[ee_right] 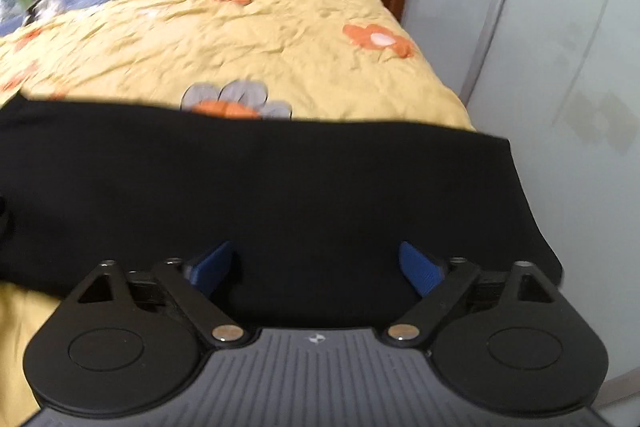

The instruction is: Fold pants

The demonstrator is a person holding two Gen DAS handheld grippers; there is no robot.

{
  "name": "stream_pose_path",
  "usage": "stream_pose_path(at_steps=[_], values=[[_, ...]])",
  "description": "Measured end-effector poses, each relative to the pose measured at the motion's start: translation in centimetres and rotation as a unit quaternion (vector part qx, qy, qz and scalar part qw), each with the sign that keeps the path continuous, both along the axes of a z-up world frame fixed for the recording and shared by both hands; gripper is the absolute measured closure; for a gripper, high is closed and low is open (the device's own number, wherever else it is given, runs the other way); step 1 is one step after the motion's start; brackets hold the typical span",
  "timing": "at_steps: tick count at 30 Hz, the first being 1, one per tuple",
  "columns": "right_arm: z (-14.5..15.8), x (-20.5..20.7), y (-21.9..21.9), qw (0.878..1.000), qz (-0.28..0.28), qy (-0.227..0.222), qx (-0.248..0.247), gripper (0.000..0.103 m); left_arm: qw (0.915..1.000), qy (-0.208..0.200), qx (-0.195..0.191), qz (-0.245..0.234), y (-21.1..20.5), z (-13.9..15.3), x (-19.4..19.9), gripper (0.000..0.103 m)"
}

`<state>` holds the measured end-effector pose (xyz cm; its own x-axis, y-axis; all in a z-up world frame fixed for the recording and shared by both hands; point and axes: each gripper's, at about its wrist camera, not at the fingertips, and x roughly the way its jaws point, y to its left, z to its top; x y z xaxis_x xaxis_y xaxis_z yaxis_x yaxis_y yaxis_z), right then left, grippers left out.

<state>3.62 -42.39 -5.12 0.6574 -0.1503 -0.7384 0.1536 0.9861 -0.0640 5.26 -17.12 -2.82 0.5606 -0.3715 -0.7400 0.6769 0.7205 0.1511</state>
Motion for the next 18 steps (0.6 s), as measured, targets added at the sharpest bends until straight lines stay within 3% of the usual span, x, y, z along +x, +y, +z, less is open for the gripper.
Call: stream_pose_path(at_steps=[3,5,7,9,10,12,14,18], values=[[0.6,-2.3,-1.0,1.0,-0.007,0.013,0.003,0.007,0.9994,-0.026,0.003,-0.022,0.3,-0.1,-2.1,0.006],[2.0,-2.7,-0.8,0.999,-0.034,-0.036,0.015,0.007,0.9989,-0.041,-0.021,-0.01,0.2,0.4,-2.1,0.003],[2.4,-2.3,-1.0,0.994,-0.048,-0.081,0.057,0.005,0.9981,-0.046,-0.034,0.021,-0.2,0.4,-1.0,0.001],[1.1,-0.9,-0.6,0.995,-0.04,-0.065,0.062,0.002,0.999,-0.019,-0.02,0.036,-0.5,-0.2,0.0,0.001],[-0.1,-0.1,-0.4,0.998,-0.035,-0.031,0.045,0.0,0.9992,0.01,-0.007,0.037,-0.5,-0.8,0.4,0.004],[-0.6,-1.1,0.4,0.999,-0.016,-0.033,0.009,0.0,0.9988,0.037,-0.02,0.026,0.3,-1.3,-0.1,0.003],[-0.2,-2.9,0.0,0.999,-0.018,-0.03,0.022,0.0,0.9982,0.038,-0.041,0.023,1.4,-1.3,-1.1,0.004],[0.7,-5.5,-2.0,0.99,-0.083,-0.082,0.083,0.0,0.9952,0.021,-0.087,0.039,1.8,0.0,-1.6,0.002]])
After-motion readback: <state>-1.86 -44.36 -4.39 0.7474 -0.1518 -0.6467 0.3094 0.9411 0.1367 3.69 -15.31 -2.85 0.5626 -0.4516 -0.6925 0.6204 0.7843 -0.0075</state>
